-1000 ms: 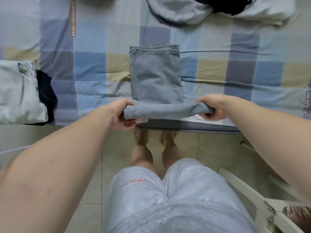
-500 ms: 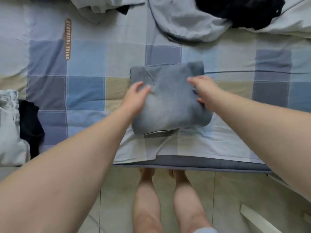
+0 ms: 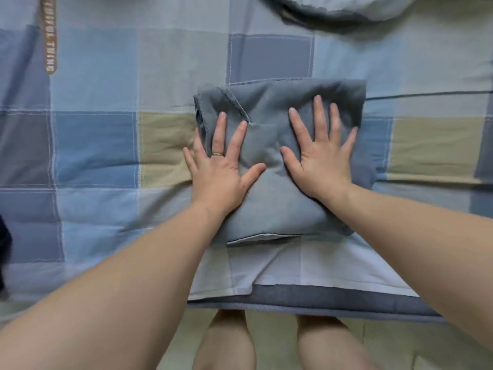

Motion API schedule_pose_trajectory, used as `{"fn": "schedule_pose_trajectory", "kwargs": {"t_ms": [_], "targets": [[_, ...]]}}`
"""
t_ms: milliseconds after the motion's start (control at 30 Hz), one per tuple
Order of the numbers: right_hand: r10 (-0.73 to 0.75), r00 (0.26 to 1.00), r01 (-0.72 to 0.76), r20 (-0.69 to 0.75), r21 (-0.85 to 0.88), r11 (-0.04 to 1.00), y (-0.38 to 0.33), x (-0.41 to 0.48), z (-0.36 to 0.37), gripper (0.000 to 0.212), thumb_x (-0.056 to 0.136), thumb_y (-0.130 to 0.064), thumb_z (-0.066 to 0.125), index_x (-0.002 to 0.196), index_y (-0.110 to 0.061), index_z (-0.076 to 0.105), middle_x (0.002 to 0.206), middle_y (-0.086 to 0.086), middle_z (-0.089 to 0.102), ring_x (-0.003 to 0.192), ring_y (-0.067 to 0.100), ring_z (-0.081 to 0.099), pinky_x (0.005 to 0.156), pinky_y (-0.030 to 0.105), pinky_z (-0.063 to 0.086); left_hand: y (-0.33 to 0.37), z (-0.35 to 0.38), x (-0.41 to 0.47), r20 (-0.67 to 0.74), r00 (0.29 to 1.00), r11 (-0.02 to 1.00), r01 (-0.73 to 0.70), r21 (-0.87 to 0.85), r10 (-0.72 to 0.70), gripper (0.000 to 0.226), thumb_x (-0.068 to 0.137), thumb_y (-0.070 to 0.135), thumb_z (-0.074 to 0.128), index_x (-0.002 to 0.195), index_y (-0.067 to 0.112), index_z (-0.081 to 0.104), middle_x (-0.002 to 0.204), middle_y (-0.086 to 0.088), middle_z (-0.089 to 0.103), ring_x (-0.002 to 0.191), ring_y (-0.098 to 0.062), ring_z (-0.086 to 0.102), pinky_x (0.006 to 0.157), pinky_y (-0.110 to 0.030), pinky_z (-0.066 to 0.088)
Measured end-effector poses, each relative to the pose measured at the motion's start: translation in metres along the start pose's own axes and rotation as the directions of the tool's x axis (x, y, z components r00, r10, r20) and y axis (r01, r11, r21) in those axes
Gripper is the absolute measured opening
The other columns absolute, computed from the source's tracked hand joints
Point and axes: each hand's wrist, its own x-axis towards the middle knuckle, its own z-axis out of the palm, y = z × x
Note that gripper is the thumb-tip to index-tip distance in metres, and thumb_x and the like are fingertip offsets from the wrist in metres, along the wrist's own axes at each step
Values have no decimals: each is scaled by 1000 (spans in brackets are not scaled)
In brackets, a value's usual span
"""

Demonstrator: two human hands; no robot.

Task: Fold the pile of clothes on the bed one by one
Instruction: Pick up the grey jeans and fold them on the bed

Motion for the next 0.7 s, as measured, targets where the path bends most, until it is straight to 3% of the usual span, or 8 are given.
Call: {"fn": "schedule_pose_trajectory", "kwargs": {"t_ms": [100, 167, 233, 300, 400, 500, 600, 700], "targets": [[46, 996, -56, 71, 151, 987, 7, -7, -25, 87, 90, -65, 48, 159, -38, 4, 168, -2, -13, 155, 25, -8, 118, 68, 7, 6, -22, -6, -1, 1000, 994, 26, -109, -27, 106, 78, 74, 60, 160, 36, 4, 169, 5, -10, 146, -43, 22, 116, -59, 27], [236, 968, -250, 83, 273, 929, 19, -18, -37, 100, 85, -65, 60, 160, -34, 3, 168, -1, -10, 155, 25, -2, 120, 59, 9, 12, -33, -12, -38, 992, 960, 107, -260, -120, 121, 71, 57, 81, 161, 28, 4, 169, -3, -7, 146, -36, 30, 116, -49, 33], [440, 890, -450, 119, 386, 805, 34, -26, -42, 107, 79, -66, 68, 160, -27, 9, 167, 5, 5, 153, 27, 10, 122, 51, 13, 18, -41, -17, -33, 957, 882, 253, -397, -289, 127, 67, 46, 89, 160, 26, 4, 167, -7, 1, 147, -29, 32, 115, -41, 35], [508, 837, -542, 205, 444, 714, 47, -32, -45, 100, 77, -64, 72, 154, -19, 27, 154, 5, 34, 143, 26, 33, 119, 45, 26, 22, -41, -22, 81, 866, 727, 461, -509, -493, 122, 67, 46, 90, 158, 26, 12, 163, -8, 19, 144, -24, 35, 111, -38, 35], [460, 780, -618, 425, 637, 460, 60, -32, -49, 78, 75, -51, 82, 136, -17, 47, 124, -6, 59, 116, 17, 58, 104, 37, 45, 20, -42, -23, 262, 745, 537, 636, -554, -613, 93, 68, 54, 86, 139, 15, 41, 142, -6, 55, 130, -27, 53, 104, -37, 42], [313, 680, -723, 663, 676, 142, 62, -34, -72, 60, 75, -35, 86, 125, -13, 62, 112, 2, 73, 101, 21, 70, 96, 40, 54, 12, -64, -27, 412, 700, 413, 693, -592, -584, 78, 72, 55, 84, 129, 9, 58, 125, -5, 66, 115, -27, 62, 98, -36, 49], [207, 568, -822, 796, 560, 102, 55, -48, -115, 31, 83, -28, 79, 110, -16, 69, 107, 6, 76, 97, 24, 71, 88, 41, 56, 18, -104, -49, 550, 671, 344, 735, -584, -497, 67, 77, 51, 82, 124, 8, 61, 112, -3, 66, 100, -24, 63, 88, -32, 48], [158, 503, -863, 849, 483, 149, 39, -79, -179, 27, 84, -31, 77, 105, -15, 72, 106, 7, 76, 95, 25, 72, 86, 40, 56, 31, -166, -93, 633, 655, 247, 750, -614, -413, 60, 82, 45, 80, 126, 9, 61, 112, -5, 70, 97, -23, 67, 89, -35, 53]]}}
